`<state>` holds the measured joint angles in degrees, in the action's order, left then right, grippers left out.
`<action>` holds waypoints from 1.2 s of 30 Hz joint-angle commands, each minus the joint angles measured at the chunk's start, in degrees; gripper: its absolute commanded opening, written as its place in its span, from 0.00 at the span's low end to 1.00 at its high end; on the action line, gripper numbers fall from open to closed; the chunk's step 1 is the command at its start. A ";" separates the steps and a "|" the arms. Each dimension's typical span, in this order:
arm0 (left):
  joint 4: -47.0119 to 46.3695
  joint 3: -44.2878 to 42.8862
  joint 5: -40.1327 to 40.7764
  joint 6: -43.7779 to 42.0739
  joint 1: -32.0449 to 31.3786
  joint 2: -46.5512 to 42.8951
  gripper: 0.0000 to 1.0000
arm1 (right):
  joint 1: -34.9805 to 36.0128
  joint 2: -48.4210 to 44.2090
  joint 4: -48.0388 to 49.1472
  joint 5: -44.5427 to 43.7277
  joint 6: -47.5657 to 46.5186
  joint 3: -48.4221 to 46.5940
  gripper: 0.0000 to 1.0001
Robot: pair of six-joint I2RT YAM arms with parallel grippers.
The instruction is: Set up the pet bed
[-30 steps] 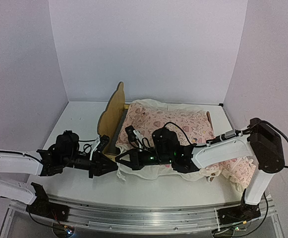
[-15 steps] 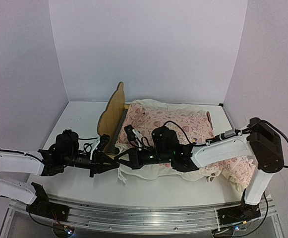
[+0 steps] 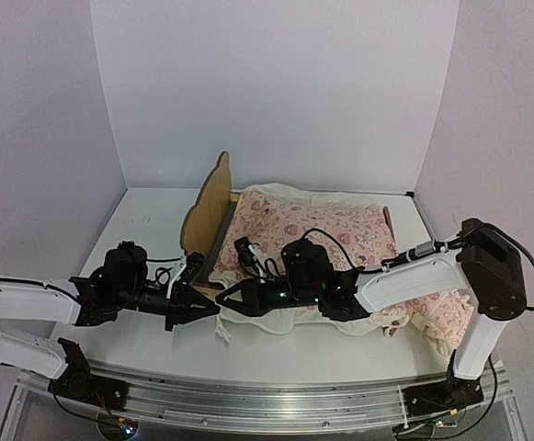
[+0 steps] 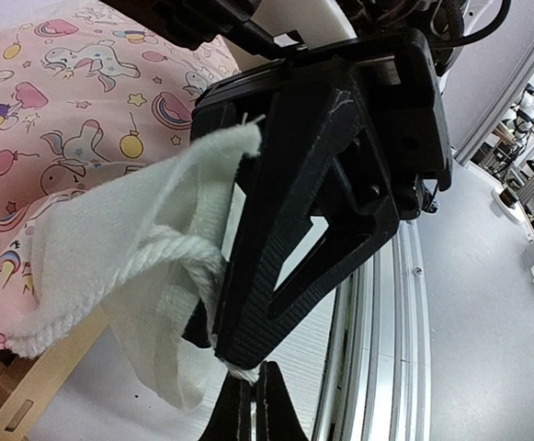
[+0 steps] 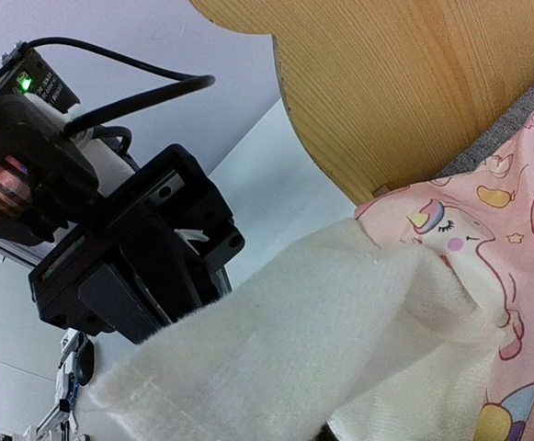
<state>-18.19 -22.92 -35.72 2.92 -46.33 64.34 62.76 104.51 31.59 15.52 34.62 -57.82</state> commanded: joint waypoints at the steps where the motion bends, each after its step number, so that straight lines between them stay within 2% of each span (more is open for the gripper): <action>1: -0.94 -1.97 0.85 -0.85 0.10 -1.12 0.00 | -0.23 -1.09 -1.75 1.81 0.67 0.22 0.23; 3: -0.59 -1.92 1.00 -0.90 0.10 -1.26 0.00 | -0.23 -1.29 -1.93 2.01 1.10 0.61 0.26; 10: -0.29 -1.79 1.34 -0.57 0.10 -1.57 0.00 | -0.20 -1.49 -2.25 2.98 1.84 0.87 0.25; 16: -0.07 -1.86 1.36 -0.49 0.10 -1.68 0.00 | -0.23 -1.44 -2.64 4.53 1.99 0.52 0.01; 21: 2.53 -2.69 2.20 -1.49 0.10 -2.48 0.00 | -0.72 -2.83 -5.25 3.50 0.94 1.36 0.00; 28: 7.14 -3.19 4.34 -2.83 0.14 -5.17 0.00 | -1.33 -5.02 -16.68 0.74 -4.32 0.39 0.00; 36: 12.75 -3.87 5.38 -4.75 0.27 -8.04 0.01 | -1.77 -7.14 -22.11 -1.87 -7.94 0.76 0.00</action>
<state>-9.85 -24.51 -32.24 0.34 -46.82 59.35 62.41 100.01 19.76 17.67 29.74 -57.79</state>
